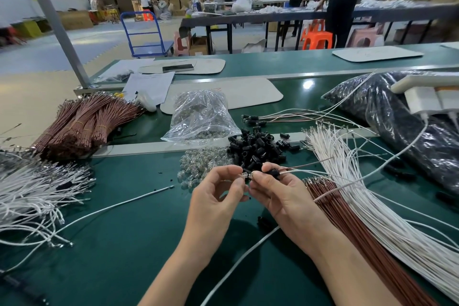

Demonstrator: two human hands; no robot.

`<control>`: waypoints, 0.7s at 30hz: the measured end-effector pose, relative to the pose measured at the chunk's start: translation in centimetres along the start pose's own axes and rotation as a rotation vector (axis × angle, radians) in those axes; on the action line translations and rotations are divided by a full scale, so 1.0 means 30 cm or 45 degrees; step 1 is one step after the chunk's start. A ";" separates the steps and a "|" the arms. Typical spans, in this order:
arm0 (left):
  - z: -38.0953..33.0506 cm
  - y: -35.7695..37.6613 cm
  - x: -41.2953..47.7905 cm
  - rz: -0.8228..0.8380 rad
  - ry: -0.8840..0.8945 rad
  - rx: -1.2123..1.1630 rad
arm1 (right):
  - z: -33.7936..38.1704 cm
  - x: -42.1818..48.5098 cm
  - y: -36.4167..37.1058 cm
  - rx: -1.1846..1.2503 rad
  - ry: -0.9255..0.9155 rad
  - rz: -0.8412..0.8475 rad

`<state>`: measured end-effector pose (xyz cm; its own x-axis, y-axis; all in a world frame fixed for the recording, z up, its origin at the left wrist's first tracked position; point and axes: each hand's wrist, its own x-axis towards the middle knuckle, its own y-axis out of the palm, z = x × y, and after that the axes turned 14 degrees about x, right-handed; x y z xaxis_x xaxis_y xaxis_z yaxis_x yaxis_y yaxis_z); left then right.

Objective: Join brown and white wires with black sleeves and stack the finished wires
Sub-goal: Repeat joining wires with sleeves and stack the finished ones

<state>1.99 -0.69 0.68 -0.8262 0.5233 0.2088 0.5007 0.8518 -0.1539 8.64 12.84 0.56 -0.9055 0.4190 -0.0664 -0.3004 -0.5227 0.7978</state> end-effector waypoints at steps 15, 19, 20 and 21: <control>0.020 -0.004 0.005 0.024 0.078 0.073 | -0.005 -0.002 0.008 0.010 -0.006 -0.007; 0.039 -0.009 0.004 0.003 0.185 0.268 | -0.003 -0.005 0.005 -0.010 -0.009 -0.007; 0.045 -0.011 0.004 -0.004 0.217 0.331 | -0.002 -0.006 0.005 -0.019 -0.008 -0.007; 0.050 -0.015 0.005 -0.010 0.249 0.385 | -0.002 -0.007 0.005 -0.026 -0.005 -0.008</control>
<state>1.25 -1.02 -0.67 -0.7500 0.5362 0.3873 0.3712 0.8259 -0.4244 8.77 12.63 0.66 -0.9026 0.4250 -0.0689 -0.3119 -0.5350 0.7852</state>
